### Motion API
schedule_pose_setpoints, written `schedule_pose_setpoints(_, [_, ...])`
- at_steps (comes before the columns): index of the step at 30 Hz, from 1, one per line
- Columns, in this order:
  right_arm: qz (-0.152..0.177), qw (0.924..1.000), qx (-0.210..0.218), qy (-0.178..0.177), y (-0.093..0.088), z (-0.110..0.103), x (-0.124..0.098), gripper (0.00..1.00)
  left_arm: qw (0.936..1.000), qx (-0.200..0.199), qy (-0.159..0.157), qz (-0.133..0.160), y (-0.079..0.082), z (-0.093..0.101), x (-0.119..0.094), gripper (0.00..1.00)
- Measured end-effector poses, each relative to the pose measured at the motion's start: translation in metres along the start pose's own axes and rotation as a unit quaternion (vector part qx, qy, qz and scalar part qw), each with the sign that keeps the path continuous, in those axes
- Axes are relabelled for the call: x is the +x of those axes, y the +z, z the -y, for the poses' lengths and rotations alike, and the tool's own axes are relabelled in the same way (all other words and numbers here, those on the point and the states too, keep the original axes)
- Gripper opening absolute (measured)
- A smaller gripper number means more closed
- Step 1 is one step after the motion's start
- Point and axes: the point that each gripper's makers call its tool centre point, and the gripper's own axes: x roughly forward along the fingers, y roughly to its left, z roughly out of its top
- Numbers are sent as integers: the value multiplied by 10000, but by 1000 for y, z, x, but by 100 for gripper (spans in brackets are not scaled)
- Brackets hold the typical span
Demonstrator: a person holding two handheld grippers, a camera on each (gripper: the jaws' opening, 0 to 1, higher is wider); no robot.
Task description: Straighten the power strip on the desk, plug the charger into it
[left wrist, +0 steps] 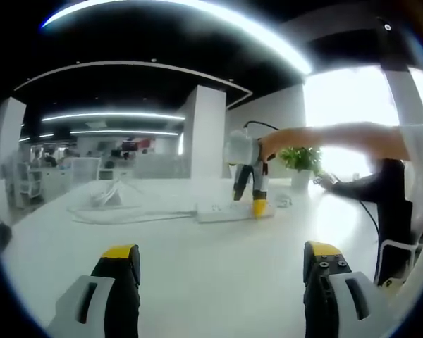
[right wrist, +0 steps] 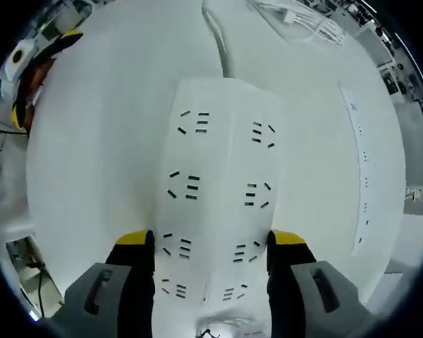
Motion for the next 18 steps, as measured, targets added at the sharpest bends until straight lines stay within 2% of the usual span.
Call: schedule_pose_setpoints(18, [-114, 9982, -591, -21, 3, 1, 0, 63, 10000, -14, 31, -1, -1, -3, -3, 99])
